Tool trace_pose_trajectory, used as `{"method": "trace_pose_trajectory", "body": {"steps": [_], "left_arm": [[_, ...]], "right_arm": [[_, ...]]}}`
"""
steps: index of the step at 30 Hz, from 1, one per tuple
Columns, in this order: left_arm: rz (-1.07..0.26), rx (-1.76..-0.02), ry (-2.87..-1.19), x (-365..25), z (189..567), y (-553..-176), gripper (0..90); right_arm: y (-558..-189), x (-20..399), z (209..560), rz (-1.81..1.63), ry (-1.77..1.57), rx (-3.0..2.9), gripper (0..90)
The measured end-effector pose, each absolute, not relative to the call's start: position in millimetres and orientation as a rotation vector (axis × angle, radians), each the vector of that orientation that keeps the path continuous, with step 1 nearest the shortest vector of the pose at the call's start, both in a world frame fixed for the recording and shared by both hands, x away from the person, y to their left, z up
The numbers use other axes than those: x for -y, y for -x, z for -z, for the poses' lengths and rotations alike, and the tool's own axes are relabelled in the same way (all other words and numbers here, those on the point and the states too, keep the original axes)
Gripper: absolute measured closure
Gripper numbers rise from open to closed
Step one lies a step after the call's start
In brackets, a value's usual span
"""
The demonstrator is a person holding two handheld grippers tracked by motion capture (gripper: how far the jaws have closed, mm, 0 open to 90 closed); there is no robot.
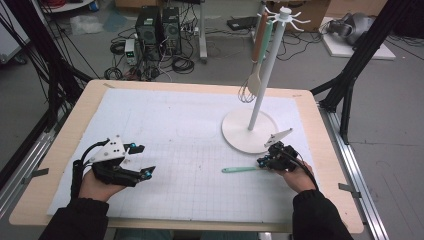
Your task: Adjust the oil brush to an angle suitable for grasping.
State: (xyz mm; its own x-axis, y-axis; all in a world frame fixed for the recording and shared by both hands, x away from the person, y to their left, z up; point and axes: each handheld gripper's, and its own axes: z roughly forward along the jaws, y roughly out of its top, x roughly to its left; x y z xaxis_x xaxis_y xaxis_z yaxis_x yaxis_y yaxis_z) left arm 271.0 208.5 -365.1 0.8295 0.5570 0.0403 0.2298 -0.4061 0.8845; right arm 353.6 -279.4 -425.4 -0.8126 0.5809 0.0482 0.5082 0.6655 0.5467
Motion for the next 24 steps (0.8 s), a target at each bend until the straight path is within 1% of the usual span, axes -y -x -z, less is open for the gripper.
{"method": "trace_pose_trajectory", "body": {"steps": [11,12,15,20,24], "left_arm": [[-0.401,-0.581,-1.997,-207.7,365.4,-270.9,24.3],[-0.4,-0.581,-1.997,-207.6,365.4,-270.9,24.3],[-0.403,-0.582,-1.997,-208.5,365.4,-271.0,24.3],[-0.401,-0.581,-1.999,-208.0,365.6,-271.2,24.3],[-0.402,-0.582,-1.998,-208.0,365.6,-271.1,24.3]], "right_arm": [[-343.0,280.7,424.4,-0.843,-0.851,-2.802,89.1],[-342.9,280.5,423.8,-0.847,-0.835,-2.801,86.1],[-343.4,282.9,418.5,-0.935,-0.794,-2.772,82.8],[-342.1,280.2,414.5,-0.948,-0.706,-2.805,78.5],[-340.3,273.2,419.7,-0.89,-0.623,-2.863,77.5]]}}
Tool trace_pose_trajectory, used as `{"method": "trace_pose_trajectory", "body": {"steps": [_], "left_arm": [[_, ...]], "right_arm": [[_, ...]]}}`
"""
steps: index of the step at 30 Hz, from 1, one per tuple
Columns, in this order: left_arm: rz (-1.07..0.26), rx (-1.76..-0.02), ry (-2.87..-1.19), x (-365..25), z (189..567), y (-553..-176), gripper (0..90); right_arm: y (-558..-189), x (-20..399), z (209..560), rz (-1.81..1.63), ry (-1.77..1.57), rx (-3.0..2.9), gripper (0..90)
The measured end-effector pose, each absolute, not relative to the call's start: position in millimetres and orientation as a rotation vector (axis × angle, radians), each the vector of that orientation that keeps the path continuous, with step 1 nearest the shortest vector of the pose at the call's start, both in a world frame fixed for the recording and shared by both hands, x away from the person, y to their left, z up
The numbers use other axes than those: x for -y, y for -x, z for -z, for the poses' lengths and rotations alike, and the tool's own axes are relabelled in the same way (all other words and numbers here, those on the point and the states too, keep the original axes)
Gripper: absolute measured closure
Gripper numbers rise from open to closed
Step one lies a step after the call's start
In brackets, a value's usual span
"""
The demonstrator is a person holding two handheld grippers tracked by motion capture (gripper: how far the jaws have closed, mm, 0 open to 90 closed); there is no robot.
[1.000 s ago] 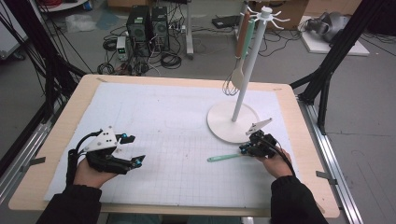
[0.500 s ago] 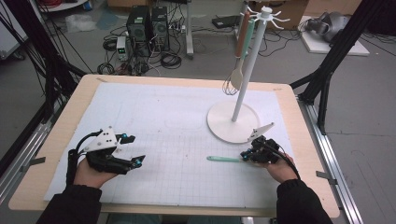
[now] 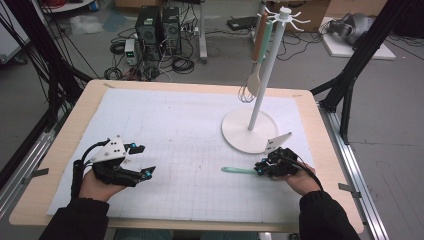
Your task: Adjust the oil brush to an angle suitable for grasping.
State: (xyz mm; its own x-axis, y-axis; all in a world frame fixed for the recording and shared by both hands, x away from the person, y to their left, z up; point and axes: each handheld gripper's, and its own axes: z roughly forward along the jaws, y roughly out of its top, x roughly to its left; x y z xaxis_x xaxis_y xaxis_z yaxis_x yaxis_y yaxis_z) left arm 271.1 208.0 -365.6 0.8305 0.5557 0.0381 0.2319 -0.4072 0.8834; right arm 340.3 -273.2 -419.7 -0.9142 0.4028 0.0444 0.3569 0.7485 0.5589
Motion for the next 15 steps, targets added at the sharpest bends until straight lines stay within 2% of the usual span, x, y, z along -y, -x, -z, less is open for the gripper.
{"method": "trace_pose_trajectory", "body": {"steps": [10,15], "left_arm": [[-0.402,-0.58,-2.001,-208.2,365.5,-271.4,24.3],[-0.403,-0.583,-1.998,-207.5,365.6,-271.0,24.3]], "right_arm": [[-340.8,268.3,424.6,-0.85,-0.541,-2.898,76.7],[-342.5,269.2,425.1,-0.863,-0.526,-2.909,79.4]]}}
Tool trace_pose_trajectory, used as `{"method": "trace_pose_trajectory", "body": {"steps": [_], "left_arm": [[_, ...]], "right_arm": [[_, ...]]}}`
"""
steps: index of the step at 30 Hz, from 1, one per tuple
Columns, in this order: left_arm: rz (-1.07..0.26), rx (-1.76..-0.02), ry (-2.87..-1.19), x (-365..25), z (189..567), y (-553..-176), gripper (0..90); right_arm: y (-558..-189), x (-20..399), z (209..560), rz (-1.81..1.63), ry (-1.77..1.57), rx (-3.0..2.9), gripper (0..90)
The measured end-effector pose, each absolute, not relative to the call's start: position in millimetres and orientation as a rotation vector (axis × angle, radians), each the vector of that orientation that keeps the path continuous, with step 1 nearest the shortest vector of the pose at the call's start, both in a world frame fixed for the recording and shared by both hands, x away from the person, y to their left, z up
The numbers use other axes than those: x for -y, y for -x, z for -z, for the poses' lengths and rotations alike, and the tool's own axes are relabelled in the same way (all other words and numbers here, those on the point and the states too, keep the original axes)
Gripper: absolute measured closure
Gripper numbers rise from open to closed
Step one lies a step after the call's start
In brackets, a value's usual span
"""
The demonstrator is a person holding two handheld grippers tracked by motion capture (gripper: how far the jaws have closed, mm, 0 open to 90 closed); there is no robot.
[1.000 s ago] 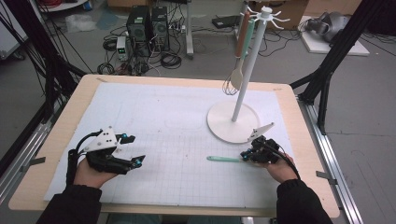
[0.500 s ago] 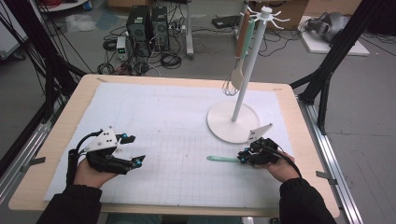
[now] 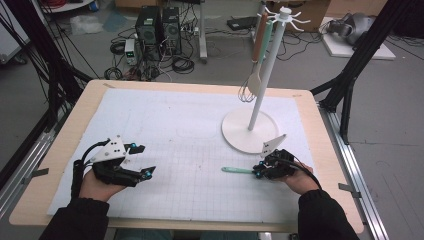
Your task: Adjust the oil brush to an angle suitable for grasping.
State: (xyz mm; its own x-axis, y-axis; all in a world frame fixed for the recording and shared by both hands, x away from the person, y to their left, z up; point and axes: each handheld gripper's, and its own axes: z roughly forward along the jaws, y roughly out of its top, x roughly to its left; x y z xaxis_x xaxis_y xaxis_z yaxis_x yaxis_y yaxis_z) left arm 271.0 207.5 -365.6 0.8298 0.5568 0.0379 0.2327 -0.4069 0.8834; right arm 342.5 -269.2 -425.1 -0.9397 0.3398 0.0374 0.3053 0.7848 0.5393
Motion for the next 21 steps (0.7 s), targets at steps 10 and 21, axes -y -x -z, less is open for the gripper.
{"method": "trace_pose_trajectory", "body": {"steps": [10,21], "left_arm": [[-0.4,-0.582,-1.999,-208.3,365.7,-271.4,24.3],[-0.403,-0.579,-1.999,-207.5,365.3,-270.9,24.5]], "right_arm": [[-342.5,264.9,421.2,-0.831,-0.491,-2.928,82.2],[-340.8,264.6,409.1,-0.907,-0.494,-2.886,82.2]]}}
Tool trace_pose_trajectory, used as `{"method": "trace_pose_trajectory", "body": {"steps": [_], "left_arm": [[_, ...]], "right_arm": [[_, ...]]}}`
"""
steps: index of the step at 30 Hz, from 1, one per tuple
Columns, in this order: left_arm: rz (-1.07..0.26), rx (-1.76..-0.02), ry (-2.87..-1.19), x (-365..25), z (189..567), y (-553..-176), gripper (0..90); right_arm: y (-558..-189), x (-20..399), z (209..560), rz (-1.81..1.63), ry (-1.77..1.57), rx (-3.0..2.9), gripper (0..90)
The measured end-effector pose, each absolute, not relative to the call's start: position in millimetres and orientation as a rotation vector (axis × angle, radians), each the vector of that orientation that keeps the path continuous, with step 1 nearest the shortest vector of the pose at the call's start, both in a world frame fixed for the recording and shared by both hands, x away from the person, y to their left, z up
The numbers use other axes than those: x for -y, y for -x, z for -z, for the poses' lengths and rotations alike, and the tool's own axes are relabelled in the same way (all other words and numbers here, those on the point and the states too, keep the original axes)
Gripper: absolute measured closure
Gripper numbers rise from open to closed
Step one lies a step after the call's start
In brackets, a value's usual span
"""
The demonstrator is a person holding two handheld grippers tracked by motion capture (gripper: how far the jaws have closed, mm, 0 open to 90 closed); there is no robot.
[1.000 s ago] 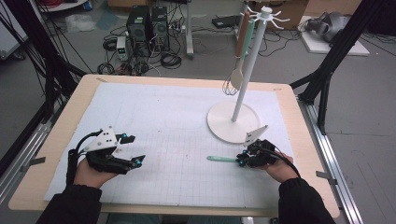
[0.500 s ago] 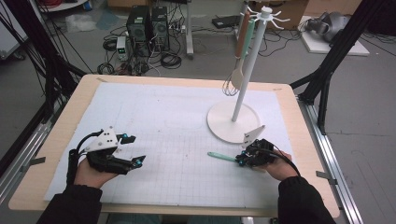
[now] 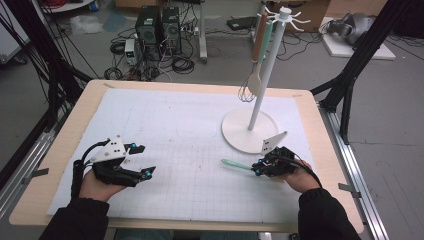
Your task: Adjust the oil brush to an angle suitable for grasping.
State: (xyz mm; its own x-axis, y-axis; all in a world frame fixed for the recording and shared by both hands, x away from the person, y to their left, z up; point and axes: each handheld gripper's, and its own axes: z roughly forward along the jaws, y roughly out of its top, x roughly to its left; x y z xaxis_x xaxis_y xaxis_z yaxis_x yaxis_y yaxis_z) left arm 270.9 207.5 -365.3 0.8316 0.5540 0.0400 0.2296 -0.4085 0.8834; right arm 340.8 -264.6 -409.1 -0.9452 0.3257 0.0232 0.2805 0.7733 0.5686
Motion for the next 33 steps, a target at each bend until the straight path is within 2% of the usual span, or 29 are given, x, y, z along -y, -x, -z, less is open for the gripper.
{"method": "trace_pose_trajectory", "body": {"steps": [33], "left_arm": [[-0.402,-0.583,-1.991,-210.6,365.9,-271.9,24.5]], "right_arm": [[-340.4,253.5,399.4,-1.046,-0.499,-2.871,82.0]]}}
